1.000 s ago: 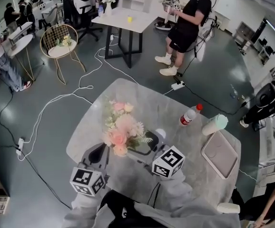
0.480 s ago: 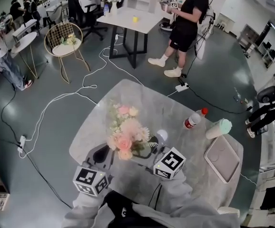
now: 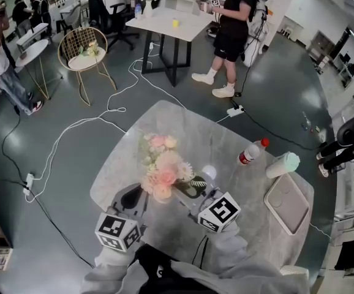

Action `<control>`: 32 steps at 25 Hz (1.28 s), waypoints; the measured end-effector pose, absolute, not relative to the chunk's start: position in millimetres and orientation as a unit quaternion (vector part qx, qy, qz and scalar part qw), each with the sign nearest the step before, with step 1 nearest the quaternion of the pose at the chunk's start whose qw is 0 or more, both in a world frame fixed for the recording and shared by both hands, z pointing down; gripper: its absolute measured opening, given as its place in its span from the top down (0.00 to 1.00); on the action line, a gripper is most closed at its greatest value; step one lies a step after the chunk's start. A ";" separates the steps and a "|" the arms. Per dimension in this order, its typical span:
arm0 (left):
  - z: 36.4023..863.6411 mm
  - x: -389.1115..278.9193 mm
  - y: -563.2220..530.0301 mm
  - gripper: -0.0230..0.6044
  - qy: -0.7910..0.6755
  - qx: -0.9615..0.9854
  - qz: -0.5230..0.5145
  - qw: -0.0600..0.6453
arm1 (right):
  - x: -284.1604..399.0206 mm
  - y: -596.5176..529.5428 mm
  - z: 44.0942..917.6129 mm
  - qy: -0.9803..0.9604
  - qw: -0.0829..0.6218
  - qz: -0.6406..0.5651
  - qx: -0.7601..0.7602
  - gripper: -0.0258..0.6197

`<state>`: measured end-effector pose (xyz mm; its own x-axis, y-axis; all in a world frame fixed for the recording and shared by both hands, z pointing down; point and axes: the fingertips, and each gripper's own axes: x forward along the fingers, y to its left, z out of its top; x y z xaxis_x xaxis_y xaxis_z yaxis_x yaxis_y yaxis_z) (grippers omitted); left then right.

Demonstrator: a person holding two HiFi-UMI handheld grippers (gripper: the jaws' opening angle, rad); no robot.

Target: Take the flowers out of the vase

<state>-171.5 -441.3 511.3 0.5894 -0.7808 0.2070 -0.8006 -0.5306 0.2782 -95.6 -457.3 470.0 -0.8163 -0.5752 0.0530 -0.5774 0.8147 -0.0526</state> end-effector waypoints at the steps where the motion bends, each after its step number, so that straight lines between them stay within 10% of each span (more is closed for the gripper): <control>1: 511.2 -171.9 -440.9 0.96 -0.452 0.874 0.028 0.175 | -95.3 -457.4 469.7 -0.952 0.019 0.032 0.305 0.67; 12: 511.5 -179.5 -431.2 0.96 -0.456 0.872 0.024 0.175 | -101.8 -450.5 472.2 -0.946 0.045 0.008 0.321 0.83; 32: 497.6 -185.7 -418.7 0.96 -0.453 0.875 0.015 0.170 | -102.6 -445.6 446.2 -0.941 0.022 0.000 0.337 0.85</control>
<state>-185.7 -418.7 497.6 0.5884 -0.7880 0.1811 -0.7985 -0.5311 0.2833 -102.6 -445.6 446.2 -0.7714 -0.6350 0.0411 -0.6350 0.7724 0.0149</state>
